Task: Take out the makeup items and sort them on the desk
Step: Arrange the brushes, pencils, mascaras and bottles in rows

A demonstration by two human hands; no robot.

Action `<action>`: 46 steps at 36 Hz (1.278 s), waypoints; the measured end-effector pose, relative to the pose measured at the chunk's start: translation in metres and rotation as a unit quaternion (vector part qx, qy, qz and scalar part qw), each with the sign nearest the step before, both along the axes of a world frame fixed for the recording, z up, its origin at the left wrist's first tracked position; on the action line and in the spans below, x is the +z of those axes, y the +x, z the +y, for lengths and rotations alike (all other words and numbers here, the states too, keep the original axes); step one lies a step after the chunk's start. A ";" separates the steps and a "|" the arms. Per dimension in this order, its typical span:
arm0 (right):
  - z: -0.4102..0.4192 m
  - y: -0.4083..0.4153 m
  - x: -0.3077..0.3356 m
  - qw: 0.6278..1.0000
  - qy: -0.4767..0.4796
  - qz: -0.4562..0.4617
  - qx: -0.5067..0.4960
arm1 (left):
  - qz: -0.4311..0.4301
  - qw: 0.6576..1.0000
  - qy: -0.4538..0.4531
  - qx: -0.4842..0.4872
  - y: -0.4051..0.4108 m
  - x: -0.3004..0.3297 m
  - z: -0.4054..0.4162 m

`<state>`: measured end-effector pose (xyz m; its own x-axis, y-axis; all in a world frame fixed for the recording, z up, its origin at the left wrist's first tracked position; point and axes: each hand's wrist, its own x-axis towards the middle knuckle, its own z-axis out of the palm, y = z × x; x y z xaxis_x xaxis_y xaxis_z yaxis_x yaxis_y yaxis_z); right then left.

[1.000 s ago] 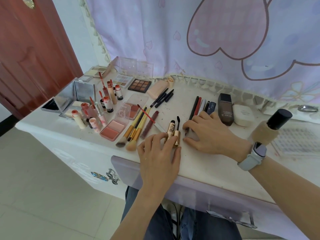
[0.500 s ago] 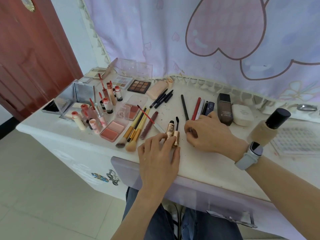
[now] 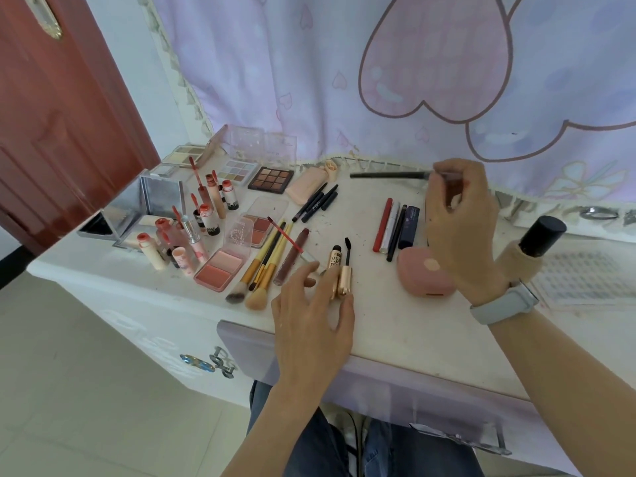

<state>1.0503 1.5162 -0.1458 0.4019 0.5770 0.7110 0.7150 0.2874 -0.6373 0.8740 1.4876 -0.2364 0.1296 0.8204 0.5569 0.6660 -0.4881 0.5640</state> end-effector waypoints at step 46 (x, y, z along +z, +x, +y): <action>0.094 0.007 0.005 0.849 -0.176 0.475 0.150 | -0.075 0.941 -0.323 -0.070 0.012 0.088 0.108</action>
<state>1.0573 1.6105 -0.1407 0.4949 0.8643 -0.0894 -0.2421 0.0383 -0.9695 0.8856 1.5954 -0.1488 0.2205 0.9749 -0.0316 0.5106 -0.0878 0.8553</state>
